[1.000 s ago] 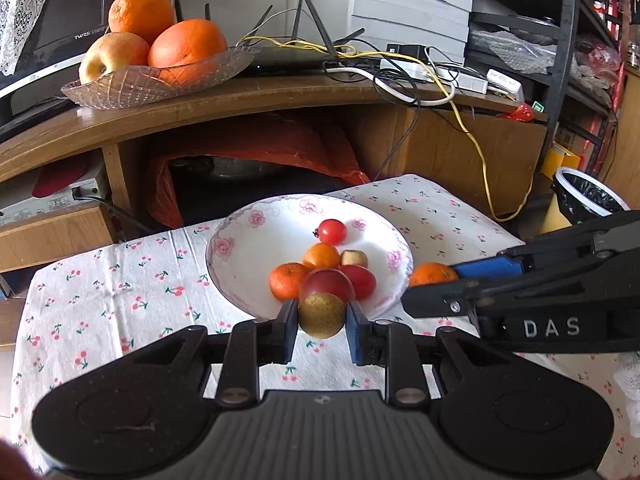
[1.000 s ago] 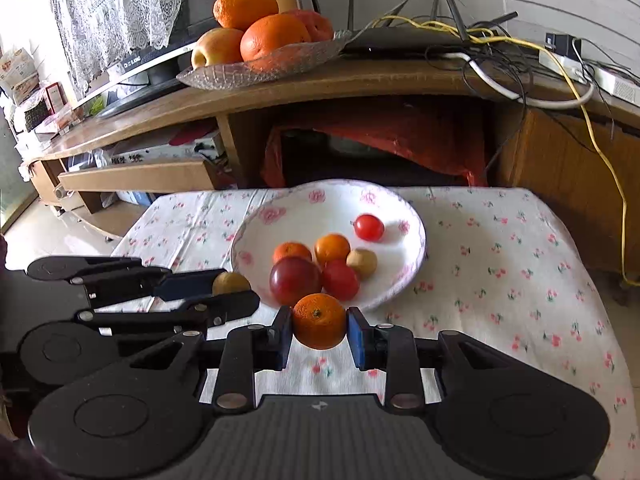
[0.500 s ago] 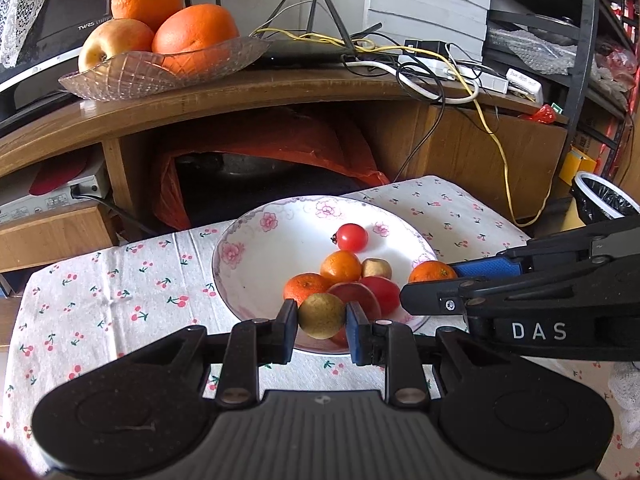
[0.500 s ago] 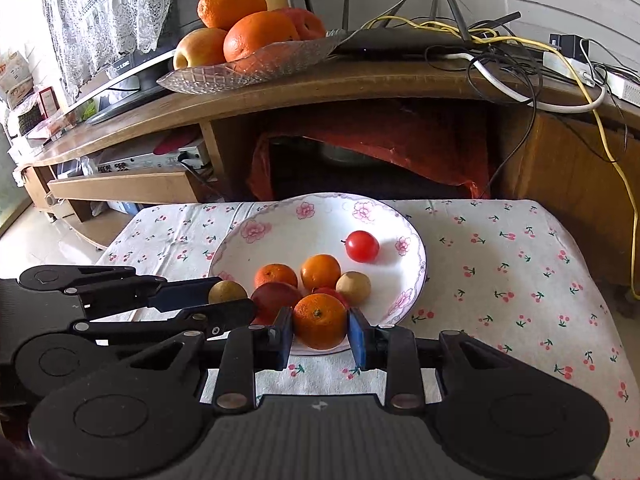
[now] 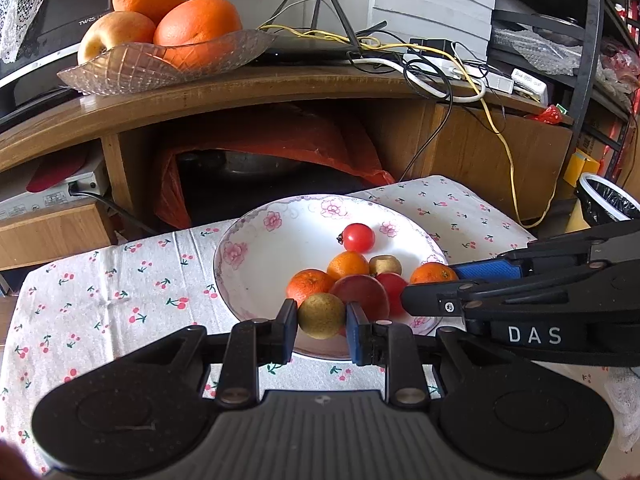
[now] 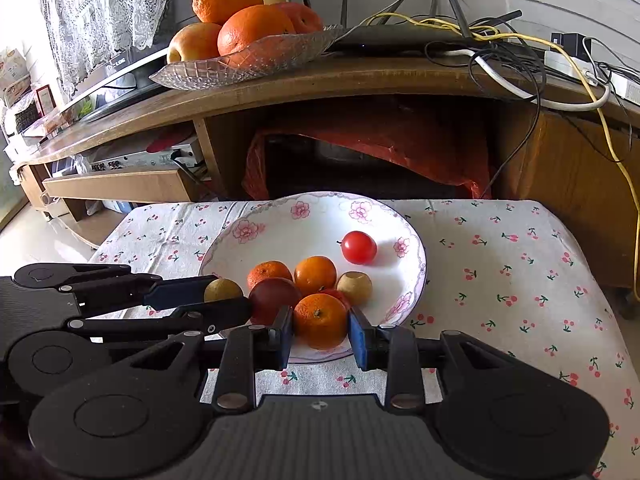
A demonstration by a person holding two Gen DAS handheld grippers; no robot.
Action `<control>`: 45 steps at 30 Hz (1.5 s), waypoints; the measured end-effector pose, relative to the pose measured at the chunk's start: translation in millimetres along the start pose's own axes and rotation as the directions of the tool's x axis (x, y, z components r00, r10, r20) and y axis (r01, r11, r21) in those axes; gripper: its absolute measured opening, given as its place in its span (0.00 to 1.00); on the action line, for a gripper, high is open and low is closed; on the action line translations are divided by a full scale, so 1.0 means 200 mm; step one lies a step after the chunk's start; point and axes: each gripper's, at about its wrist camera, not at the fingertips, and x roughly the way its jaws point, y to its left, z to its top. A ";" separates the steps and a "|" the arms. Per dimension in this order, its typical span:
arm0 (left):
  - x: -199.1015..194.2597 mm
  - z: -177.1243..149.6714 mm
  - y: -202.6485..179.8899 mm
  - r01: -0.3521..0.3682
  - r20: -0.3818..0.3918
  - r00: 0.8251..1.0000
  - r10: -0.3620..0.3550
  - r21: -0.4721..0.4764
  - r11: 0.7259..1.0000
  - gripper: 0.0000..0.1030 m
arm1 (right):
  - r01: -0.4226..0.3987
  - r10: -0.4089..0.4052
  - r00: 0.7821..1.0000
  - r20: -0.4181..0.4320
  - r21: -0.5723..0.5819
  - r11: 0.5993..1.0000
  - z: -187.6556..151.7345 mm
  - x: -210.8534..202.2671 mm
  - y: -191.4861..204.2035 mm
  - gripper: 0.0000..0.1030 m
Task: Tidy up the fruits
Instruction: 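Carry the kiwi and mandarin over the white bowl with both tools, then open both tools to release the kiwi and mandarin into the bowl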
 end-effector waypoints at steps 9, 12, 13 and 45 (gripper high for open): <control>0.02 0.00 0.00 -0.001 -0.010 1.000 0.001 0.001 1.000 0.33 | 0.004 -0.004 1.000 -0.004 -0.003 1.000 0.00 0.02 -0.01 0.26; 0.02 0.00 0.00 -0.005 -0.010 1.000 0.005 0.001 1.000 0.33 | 0.004 -0.004 1.000 -0.004 -0.003 1.000 0.00 0.02 -0.01 0.26; 0.02 0.00 0.00 -0.005 -0.010 1.000 0.005 0.001 1.000 0.33 | 0.005 -0.005 1.000 -0.004 -0.004 1.000 0.00 0.02 -0.01 0.26; 0.02 0.00 -0.01 -0.039 -0.017 0.999 0.039 0.014 0.999 0.34 | 0.027 -0.028 1.000 -0.011 -0.014 1.000 0.00 0.07 -0.02 0.28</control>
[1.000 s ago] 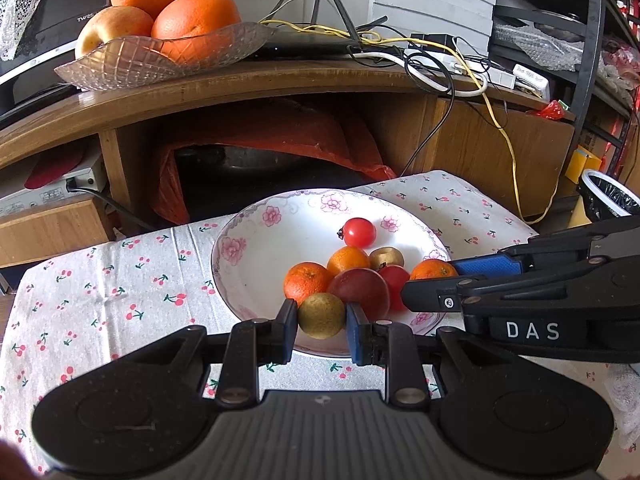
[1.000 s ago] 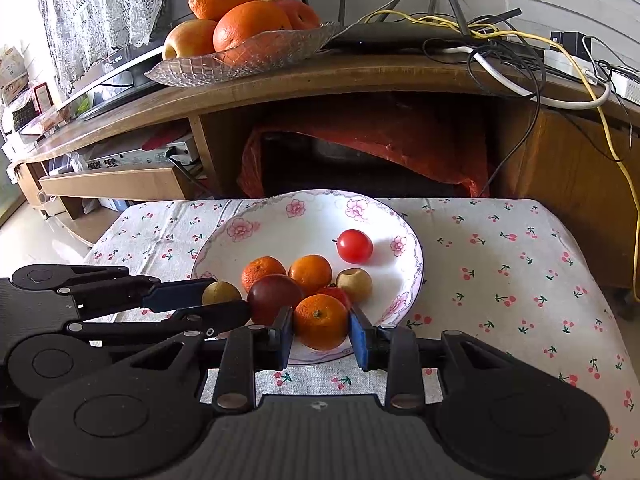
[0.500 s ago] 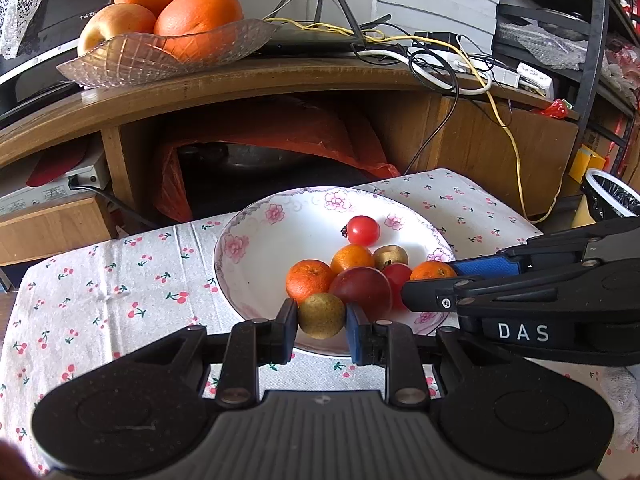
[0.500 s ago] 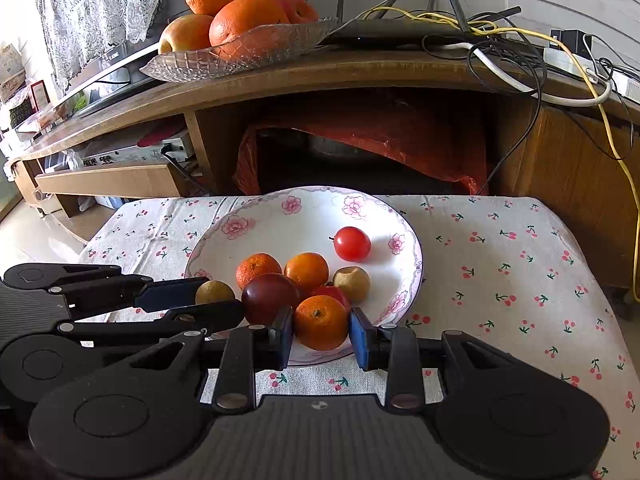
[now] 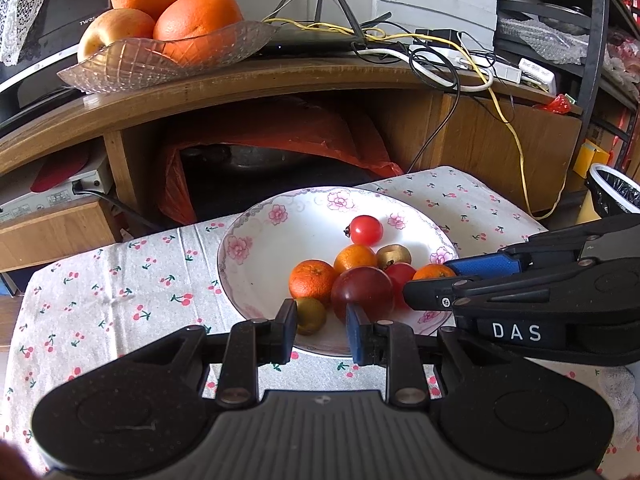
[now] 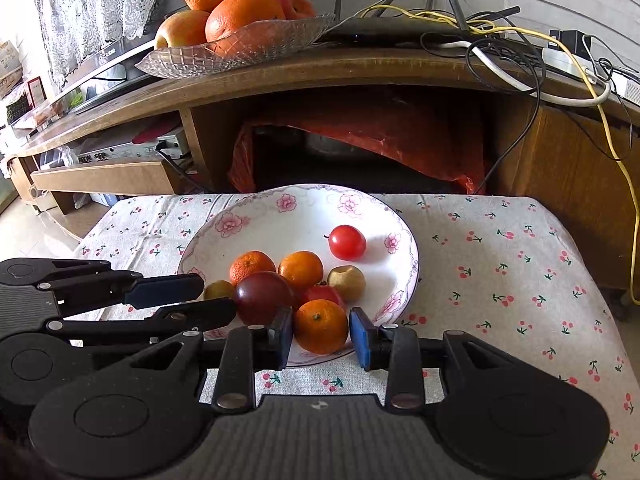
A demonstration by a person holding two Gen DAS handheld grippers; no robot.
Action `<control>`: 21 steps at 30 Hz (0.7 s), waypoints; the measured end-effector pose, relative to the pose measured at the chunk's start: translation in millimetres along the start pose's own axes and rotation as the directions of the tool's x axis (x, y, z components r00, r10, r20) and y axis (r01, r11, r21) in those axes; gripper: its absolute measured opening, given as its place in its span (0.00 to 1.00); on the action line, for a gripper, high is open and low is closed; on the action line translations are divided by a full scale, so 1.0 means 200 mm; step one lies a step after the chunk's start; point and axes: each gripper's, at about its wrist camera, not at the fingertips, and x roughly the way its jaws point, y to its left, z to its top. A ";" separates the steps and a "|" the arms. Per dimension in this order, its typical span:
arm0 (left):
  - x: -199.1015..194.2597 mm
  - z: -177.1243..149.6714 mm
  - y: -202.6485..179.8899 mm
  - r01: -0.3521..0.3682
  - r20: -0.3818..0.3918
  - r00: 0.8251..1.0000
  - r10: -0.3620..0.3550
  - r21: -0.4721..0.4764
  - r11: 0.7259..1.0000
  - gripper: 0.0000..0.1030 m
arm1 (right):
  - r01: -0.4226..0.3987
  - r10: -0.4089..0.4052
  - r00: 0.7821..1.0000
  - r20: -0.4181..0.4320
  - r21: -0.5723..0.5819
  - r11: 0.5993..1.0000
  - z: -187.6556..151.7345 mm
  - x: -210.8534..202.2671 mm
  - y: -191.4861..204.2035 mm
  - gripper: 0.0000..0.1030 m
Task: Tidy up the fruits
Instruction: 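Open both tools to release the kiwi and mandarin into the bowl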
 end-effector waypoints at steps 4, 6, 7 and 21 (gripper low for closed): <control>0.00 0.00 0.00 -0.008 0.004 1.000 0.008 0.004 1.000 0.35 | 0.004 -0.004 1.000 0.004 0.003 1.000 0.00 0.00 0.00 0.30; -0.01 0.01 0.01 -0.009 0.006 1.000 0.009 0.002 1.000 0.35 | 0.004 -0.004 1.000 0.004 0.006 1.000 0.00 -0.01 0.00 0.31; -0.01 0.01 0.01 -0.011 0.006 1.000 0.011 0.001 1.000 0.36 | 0.005 -0.005 1.000 0.005 0.005 1.000 0.00 -0.01 0.00 0.31; -0.04 0.02 0.00 -0.028 0.018 0.999 0.028 -0.005 1.000 0.42 | 0.022 -0.022 1.000 0.020 0.016 1.000 0.00 -0.05 -0.01 0.37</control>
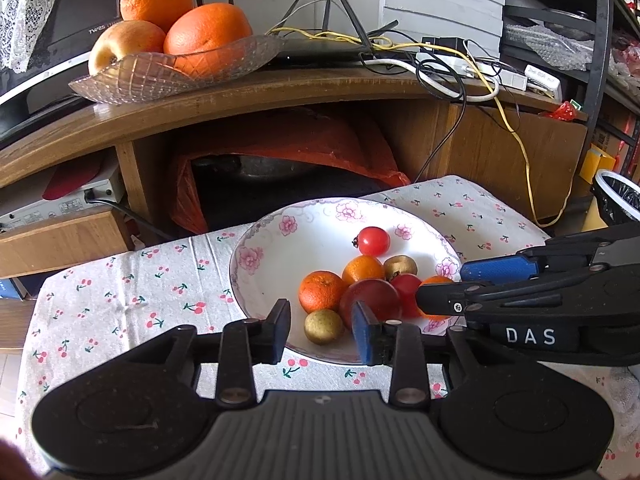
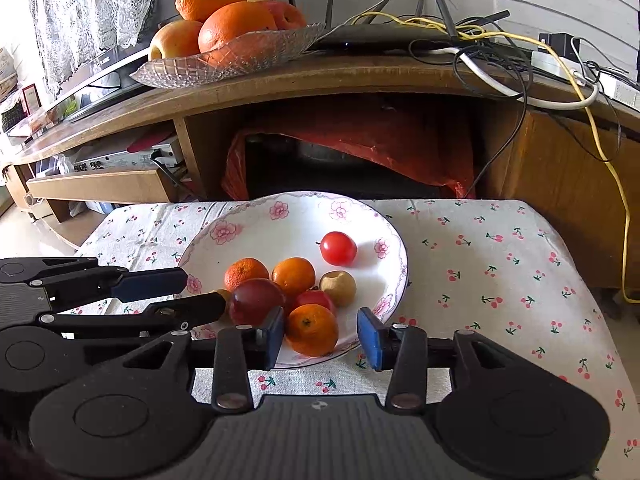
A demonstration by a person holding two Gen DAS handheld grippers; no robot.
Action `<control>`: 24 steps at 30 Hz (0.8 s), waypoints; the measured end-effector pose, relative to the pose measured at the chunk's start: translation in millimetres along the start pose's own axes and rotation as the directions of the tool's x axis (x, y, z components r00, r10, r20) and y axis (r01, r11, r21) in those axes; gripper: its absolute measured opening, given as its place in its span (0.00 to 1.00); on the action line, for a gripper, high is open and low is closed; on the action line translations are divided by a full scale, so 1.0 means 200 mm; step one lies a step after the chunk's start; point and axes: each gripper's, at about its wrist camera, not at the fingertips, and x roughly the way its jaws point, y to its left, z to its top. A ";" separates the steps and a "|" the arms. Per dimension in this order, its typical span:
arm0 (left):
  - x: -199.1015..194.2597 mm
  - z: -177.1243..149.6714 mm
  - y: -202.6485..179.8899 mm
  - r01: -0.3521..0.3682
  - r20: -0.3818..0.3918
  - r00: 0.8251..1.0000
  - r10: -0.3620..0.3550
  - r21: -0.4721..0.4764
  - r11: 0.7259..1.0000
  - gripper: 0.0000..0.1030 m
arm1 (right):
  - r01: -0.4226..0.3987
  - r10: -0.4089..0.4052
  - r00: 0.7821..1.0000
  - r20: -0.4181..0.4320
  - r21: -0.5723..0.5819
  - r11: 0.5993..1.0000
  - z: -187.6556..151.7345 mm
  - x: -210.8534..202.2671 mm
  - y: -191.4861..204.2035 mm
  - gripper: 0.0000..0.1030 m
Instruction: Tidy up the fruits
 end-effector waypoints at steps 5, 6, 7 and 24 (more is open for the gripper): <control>-0.05 0.00 -0.01 -0.011 0.008 1.000 0.012 -0.009 1.000 0.50 | 0.009 -0.009 1.000 0.018 0.012 1.000 -0.01 -0.06 0.00 0.40; -0.06 0.00 -0.01 -0.017 0.007 1.000 0.017 -0.008 1.000 0.51 | 0.011 -0.011 1.000 0.022 0.014 1.000 -0.01 -0.07 0.00 0.40; -0.07 0.00 -0.01 -0.023 0.006 1.000 0.023 -0.010 1.000 0.54 | 0.014 -0.014 1.000 0.027 0.017 1.000 -0.01 -0.09 0.00 0.40; -0.38 -0.09 -0.07 -0.133 0.030 0.990 0.136 -0.082 0.988 1.00 | 0.030 -0.034 0.996 0.079 0.051 0.998 -0.14 -0.46 0.11 0.46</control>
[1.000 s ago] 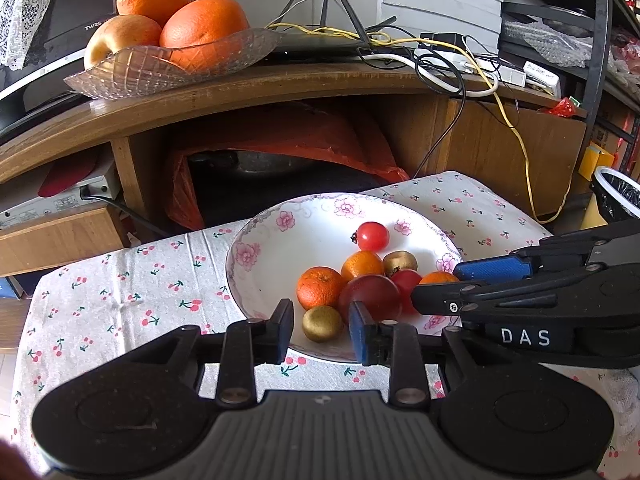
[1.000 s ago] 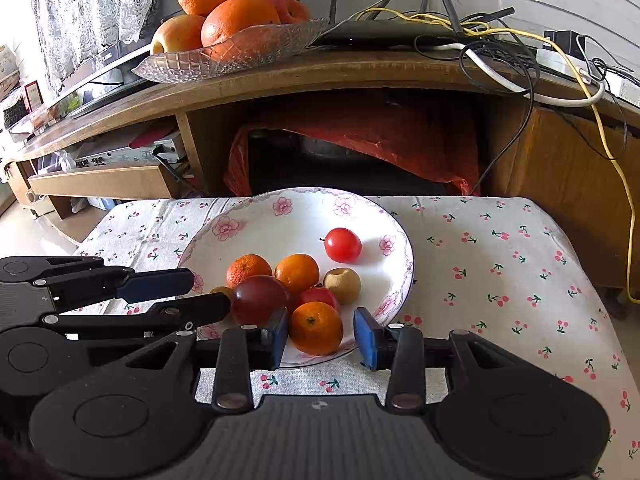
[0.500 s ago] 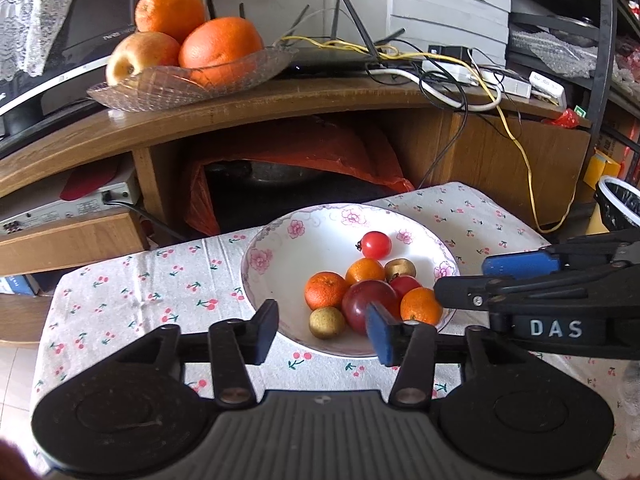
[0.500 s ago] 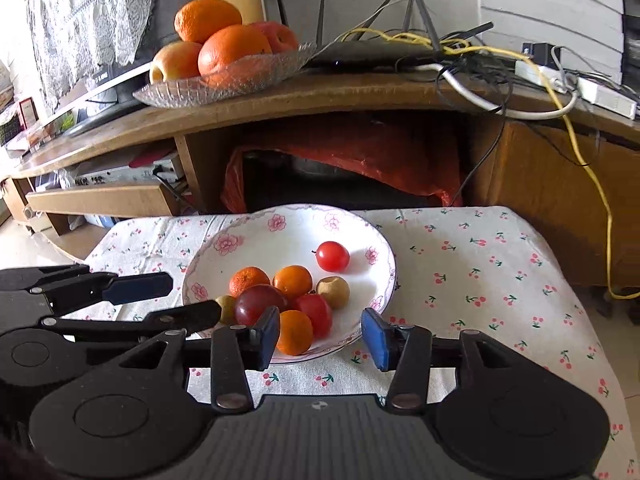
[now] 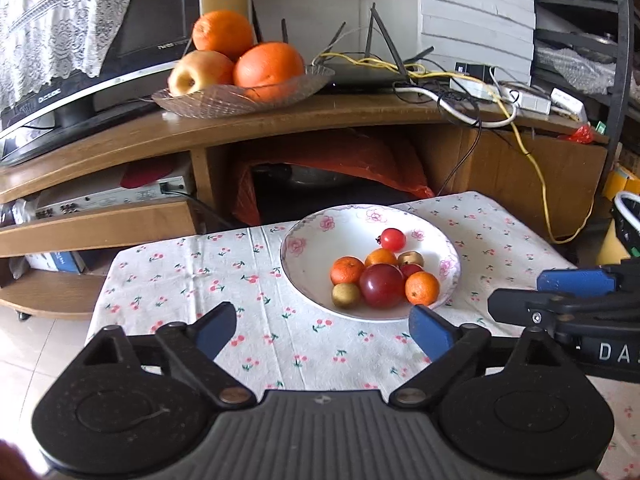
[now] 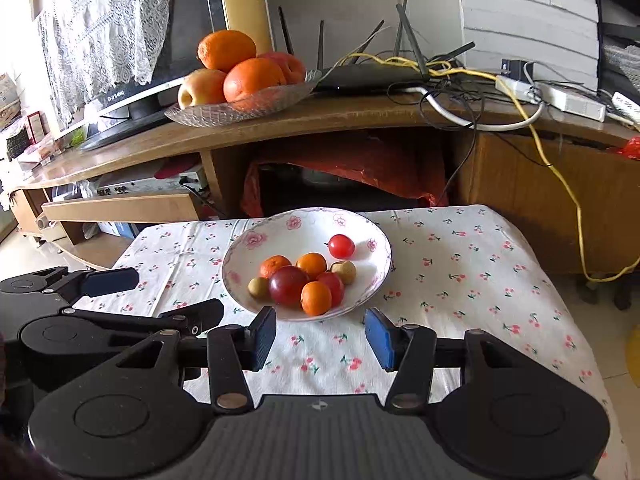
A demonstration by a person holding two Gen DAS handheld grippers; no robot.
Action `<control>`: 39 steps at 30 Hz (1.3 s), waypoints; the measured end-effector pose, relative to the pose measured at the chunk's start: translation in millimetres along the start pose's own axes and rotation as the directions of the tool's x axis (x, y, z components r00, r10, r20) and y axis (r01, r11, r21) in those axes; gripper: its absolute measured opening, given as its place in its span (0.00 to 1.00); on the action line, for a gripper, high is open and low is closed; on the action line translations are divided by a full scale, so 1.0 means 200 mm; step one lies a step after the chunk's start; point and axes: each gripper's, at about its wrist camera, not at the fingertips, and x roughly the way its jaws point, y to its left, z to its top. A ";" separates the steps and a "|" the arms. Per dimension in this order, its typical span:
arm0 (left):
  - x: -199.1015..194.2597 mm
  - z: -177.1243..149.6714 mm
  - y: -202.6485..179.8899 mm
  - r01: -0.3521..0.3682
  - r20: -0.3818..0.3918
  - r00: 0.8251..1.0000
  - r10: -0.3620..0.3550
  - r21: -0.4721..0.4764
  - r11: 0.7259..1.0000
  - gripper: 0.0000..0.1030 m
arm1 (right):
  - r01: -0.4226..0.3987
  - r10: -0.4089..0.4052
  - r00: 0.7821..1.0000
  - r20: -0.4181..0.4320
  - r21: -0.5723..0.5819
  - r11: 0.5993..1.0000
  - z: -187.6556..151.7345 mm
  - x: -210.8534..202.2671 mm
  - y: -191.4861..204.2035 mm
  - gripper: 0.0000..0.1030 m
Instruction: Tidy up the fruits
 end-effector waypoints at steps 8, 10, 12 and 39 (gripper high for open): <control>-0.13 -0.07 0.00 0.000 -0.001 1.000 0.000 -0.050 0.999 1.00 | 0.013 -0.013 1.000 -0.003 0.046 0.999 -0.09 -0.12 0.02 0.47; -0.15 -0.08 0.00 -0.006 -0.001 1.000 0.006 -0.050 0.999 1.00 | 0.014 -0.014 1.000 -0.004 0.048 0.999 -0.11 -0.14 0.03 0.47; -0.17 -0.09 0.00 -0.010 -0.001 1.000 0.010 -0.052 0.999 1.00 | 0.015 -0.015 1.000 -0.001 0.048 0.999 -0.12 -0.16 0.03 0.47; -0.35 -0.18 0.01 -0.046 0.040 0.998 0.049 -0.070 0.997 1.00 | 0.003 -0.003 1.000 -0.001 0.049 0.999 -0.20 -0.27 0.10 0.48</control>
